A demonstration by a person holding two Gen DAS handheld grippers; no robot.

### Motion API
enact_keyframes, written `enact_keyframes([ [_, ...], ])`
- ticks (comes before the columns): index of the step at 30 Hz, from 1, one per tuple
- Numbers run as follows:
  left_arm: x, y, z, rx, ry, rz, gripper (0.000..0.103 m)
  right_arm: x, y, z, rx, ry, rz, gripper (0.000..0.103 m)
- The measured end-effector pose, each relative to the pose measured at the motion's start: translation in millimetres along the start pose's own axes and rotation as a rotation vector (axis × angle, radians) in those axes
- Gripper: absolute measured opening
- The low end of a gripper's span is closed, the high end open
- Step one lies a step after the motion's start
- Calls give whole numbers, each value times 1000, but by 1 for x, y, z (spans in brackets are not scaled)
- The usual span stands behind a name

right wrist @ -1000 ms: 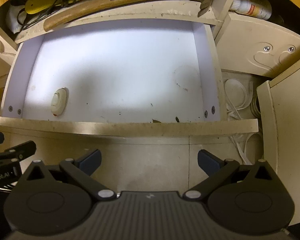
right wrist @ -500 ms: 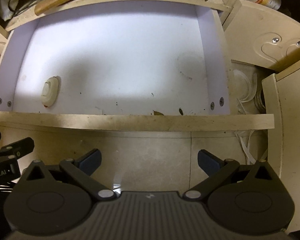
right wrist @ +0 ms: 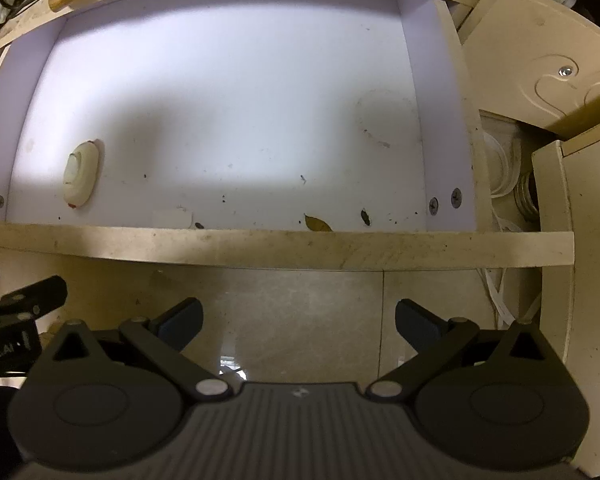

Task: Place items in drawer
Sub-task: 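Push the white drawer front inward with both grippers until closed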

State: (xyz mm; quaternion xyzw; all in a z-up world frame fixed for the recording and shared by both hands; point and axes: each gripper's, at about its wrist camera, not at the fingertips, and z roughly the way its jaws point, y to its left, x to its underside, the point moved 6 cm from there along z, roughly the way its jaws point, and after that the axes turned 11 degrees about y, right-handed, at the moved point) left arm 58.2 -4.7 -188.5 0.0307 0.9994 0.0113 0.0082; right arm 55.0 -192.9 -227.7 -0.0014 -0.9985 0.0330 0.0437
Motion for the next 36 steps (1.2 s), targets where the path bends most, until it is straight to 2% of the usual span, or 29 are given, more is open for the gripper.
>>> enact_keyframes([
  [4, -6, -2, 1, -32, -17, 22, 80, -4, 1, -1, 2, -11, -1, 103],
  [8, -12, 1, 4, -9, 10, -20, 80, -11, -1, -4, 9, -46, 10, 103],
  [12, -15, 2, 4, 1, 29, -39, 80, -14, -1, -1, 3, -33, 15, 103],
  [29, -30, 1, 0, 2, -21, -50, 80, -42, 0, -9, 12, -96, 9, 103],
  [36, -46, 2, -2, 1, -31, -55, 80, -59, 1, -13, 22, -116, 7, 103],
])
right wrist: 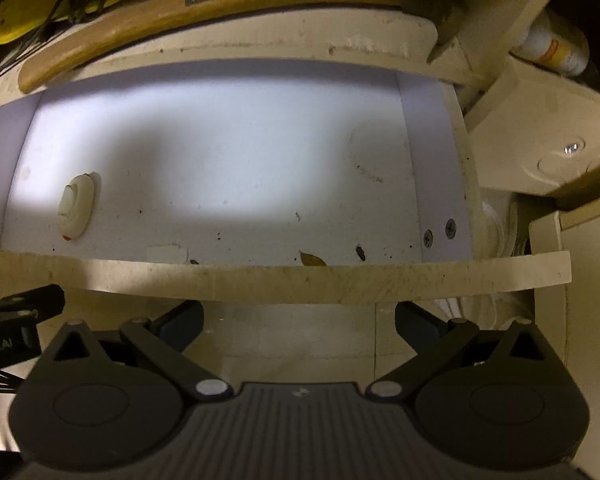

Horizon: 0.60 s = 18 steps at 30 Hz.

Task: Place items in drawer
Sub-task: 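Push the white drawer front inward with both grippers until closed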

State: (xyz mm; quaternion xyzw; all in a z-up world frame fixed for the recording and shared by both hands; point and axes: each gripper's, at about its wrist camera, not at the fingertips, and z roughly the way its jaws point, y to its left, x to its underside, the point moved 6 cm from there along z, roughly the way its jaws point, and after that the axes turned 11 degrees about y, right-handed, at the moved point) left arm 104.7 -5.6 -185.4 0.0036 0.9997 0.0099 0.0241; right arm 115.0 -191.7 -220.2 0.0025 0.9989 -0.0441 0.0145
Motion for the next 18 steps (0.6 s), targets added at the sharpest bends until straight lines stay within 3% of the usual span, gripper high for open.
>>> enact_keyframes([
  [18, -40, -1, -7, -14, -78, -5, 80, -46, 6, -7, 21, -87, -3, 103],
])
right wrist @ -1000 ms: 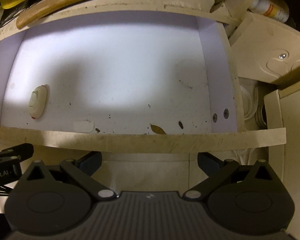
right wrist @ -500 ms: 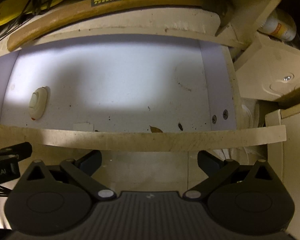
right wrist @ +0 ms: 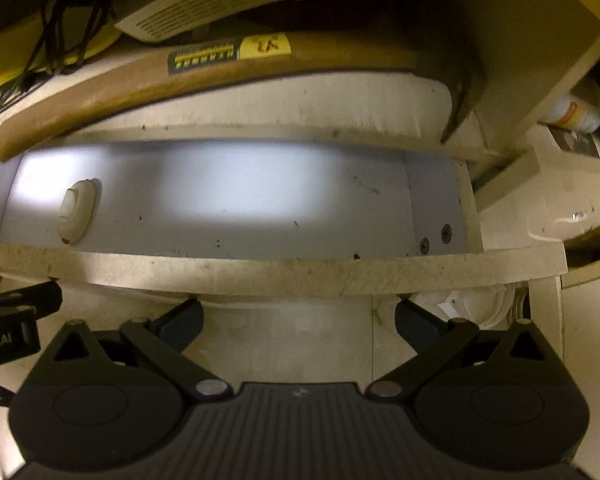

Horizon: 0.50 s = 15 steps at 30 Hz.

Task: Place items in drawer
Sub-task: 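Push the white drawer front inward with both grippers until closed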

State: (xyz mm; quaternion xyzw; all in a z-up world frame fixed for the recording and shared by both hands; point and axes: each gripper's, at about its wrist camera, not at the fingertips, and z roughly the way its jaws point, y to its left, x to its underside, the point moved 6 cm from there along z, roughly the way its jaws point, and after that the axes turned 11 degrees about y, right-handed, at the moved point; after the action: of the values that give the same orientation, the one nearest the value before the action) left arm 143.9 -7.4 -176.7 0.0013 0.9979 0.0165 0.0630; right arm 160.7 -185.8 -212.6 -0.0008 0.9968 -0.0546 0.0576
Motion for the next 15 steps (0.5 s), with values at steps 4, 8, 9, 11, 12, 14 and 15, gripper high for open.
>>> enact_keyframes([
  [4, -8, -4, -1, -7, -18, 1, 80, -11, 1, -1, 3, -19, 0, 103],
  [8, -13, -5, 0, -14, -35, -2, 80, -20, 2, -2, 5, -34, 1, 103],
  [9, -13, -5, 0, -16, -38, -3, 80, -22, 3, -2, 5, -36, 1, 103],
  [11, -17, -6, 0, -18, -43, -4, 80, -25, 4, -3, 9, -41, 1, 103],
  [12, -24, -8, 1, -18, -43, -6, 80, -27, 4, -3, 11, -44, 0, 103],
  [14, -32, -7, 3, -17, -44, -9, 80, -32, 7, -1, 15, -49, 1, 103],
  [15, -34, -7, 4, -18, -44, -9, 80, -33, 8, -1, 14, -51, 1, 103],
])
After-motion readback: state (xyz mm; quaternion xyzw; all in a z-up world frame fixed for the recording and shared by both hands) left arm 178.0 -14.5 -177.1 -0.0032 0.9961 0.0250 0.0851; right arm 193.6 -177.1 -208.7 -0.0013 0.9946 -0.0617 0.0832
